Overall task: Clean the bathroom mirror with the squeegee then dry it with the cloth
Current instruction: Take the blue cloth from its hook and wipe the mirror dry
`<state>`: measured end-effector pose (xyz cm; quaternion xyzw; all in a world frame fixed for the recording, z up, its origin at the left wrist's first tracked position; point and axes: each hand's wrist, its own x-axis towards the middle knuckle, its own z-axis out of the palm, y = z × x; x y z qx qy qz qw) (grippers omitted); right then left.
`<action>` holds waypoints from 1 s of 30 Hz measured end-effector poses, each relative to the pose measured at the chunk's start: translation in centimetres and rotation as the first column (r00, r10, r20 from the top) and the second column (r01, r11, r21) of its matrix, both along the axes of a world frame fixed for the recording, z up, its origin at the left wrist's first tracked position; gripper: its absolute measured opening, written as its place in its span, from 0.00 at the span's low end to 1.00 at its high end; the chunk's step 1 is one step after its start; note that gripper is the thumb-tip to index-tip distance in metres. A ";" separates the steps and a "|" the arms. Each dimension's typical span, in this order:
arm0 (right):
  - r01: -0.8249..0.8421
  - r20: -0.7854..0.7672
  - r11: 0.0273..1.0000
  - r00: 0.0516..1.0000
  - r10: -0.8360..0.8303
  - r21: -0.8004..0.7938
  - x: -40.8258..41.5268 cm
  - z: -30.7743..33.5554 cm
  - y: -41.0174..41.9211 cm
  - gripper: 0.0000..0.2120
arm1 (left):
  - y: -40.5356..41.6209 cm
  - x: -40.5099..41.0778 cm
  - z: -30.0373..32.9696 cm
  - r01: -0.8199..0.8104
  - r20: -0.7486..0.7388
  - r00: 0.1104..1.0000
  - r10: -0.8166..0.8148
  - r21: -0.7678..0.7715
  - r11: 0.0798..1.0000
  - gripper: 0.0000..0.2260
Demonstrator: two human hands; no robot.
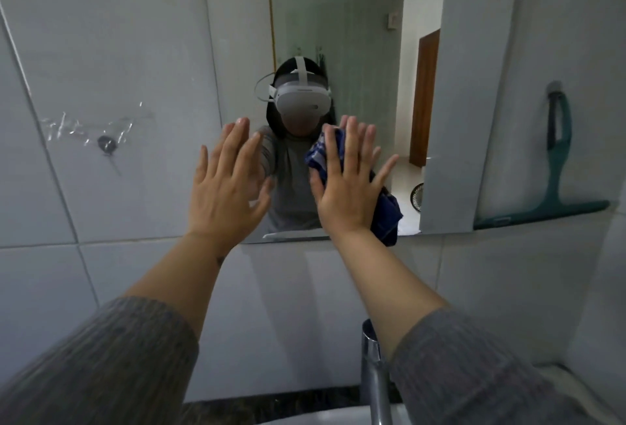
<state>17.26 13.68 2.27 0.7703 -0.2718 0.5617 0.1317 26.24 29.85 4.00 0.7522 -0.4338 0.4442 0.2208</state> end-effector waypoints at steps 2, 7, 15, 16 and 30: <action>-0.015 -0.056 0.998 0.998 0.012 -0.054 1.4 0.8 1.6 0.32 | 1.1 0.7 -0.9 -0.015 -0.038 0.999 0.015 -0.004 1.000 0.34; -0.091 -0.192 0.982 0.980 0.059 -0.163 4.7 2.4 5.4 0.32 | 3.9 2.2 -2.0 -0.095 -0.064 0.994 0.093 -0.035 0.995 0.33; -0.202 -0.490 0.911 0.872 0.000 -0.359 5.7 -2.5 7.2 0.36 | 5.9 2.4 -3.0 -0.141 -0.094 0.987 0.134 -0.073 0.987 0.31; -0.212 -0.511 0.902 0.859 -0.010 -0.375 5.2 -3.3 6.9 0.37 | 5.8 2.2 -3.2 -0.137 -0.094 0.987 0.129 -0.080 0.987 0.31; -0.088 -0.512 0.952 0.855 -0.079 -0.294 -4.4 -6.4 -3.6 0.43 | -0.9 -3.2 -5.8 -0.010 -0.087 0.996 0.019 0.110 0.994 0.33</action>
